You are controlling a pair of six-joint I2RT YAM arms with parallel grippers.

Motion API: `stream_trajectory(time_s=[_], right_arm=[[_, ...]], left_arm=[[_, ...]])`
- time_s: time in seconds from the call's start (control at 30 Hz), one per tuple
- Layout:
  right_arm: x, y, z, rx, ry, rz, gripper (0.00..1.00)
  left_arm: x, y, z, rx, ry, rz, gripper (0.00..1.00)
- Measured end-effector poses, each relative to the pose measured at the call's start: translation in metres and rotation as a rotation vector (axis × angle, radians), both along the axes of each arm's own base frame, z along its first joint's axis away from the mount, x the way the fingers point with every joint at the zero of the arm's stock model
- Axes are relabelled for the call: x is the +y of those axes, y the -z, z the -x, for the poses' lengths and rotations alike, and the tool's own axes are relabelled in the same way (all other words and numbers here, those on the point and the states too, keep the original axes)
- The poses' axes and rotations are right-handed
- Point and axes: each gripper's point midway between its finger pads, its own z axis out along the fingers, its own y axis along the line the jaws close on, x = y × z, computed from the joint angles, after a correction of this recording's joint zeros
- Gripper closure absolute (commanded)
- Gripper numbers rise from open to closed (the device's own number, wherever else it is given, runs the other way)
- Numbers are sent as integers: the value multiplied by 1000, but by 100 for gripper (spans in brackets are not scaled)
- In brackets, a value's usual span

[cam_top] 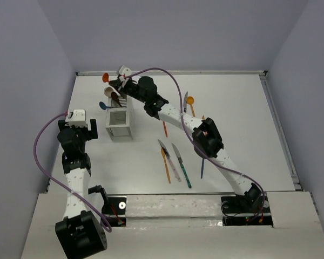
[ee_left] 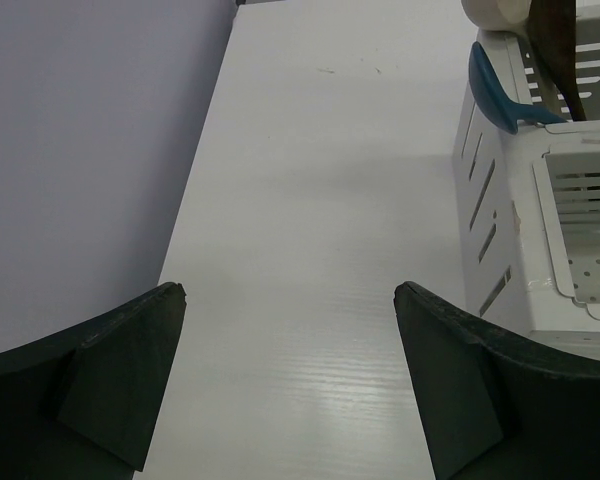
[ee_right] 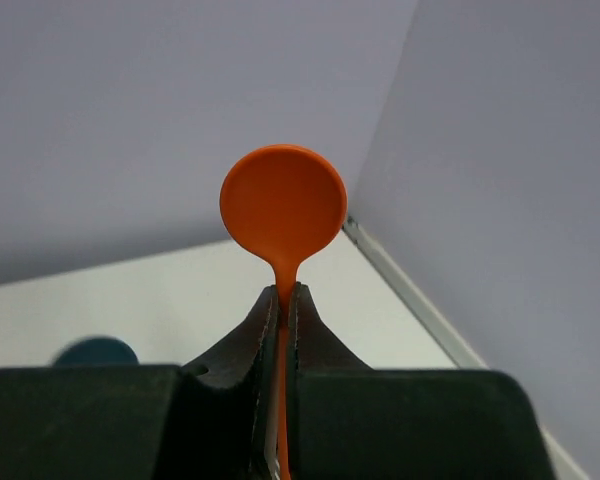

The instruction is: Sort the eating utensils into containers

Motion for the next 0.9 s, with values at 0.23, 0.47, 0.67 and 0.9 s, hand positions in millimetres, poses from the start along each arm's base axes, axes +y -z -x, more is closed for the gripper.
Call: stream_trajectory(time_s=[0.23,0.47,0.67,0.9], right_arm=[[-2,78,-21,108,35,122,100],[-8,99,-9,139,21,155,89],[-10,108,-1,178,14,169,68],[-14,117,0,215,21,184,56]], left_arm=[[1,-4,-1,-15,-4,-3,1],[2,-4,-1,-18,-12,-6,1],[3,1,0,-11,-16,-4,1],[3,-2,1,-19,-18,-7,1]])
